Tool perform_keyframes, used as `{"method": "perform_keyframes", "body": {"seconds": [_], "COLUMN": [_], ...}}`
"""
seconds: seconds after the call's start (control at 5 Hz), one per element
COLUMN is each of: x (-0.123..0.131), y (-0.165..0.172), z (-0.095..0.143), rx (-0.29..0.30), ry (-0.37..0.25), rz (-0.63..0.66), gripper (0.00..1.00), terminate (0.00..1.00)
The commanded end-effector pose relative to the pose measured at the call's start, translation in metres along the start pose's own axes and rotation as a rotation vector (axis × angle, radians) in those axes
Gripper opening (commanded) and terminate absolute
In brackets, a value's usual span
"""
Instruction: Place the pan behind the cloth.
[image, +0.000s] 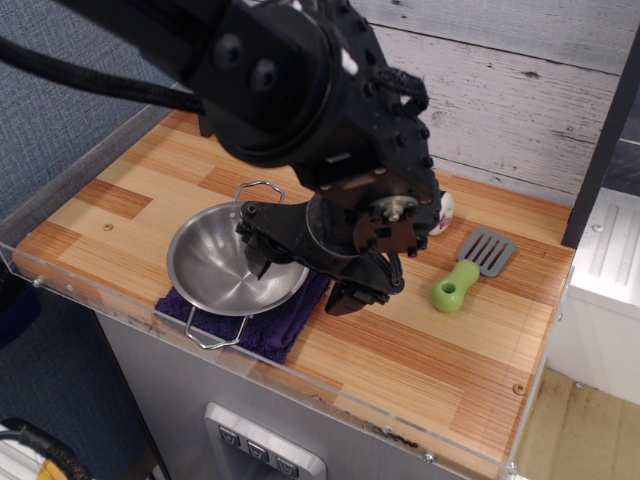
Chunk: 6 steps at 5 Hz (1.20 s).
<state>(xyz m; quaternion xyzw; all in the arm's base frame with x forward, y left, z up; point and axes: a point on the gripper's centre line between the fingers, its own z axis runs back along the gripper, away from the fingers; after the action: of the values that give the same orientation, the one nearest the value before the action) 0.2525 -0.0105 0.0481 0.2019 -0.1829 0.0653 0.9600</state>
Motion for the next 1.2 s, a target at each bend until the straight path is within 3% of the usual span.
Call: {"method": "perform_keyframes", "body": {"seconds": [0.0,0.6,0.8,1.0], "x": [0.006,0.002,0.001,0.001], "y": [0.005,0.015,0.016,0.015], "z": [-0.006,-0.013,-0.013,-0.012], "rx": [0.022,0.061,0.074,0.079], "ry": [0.004,0.019,0.019,0.018], "rz": [0.028,0.068,0.068,0.067], "gripper": [1.0,1.0,0.0,0.0], "terminate": [0.0,0.0,0.0,0.0]}}
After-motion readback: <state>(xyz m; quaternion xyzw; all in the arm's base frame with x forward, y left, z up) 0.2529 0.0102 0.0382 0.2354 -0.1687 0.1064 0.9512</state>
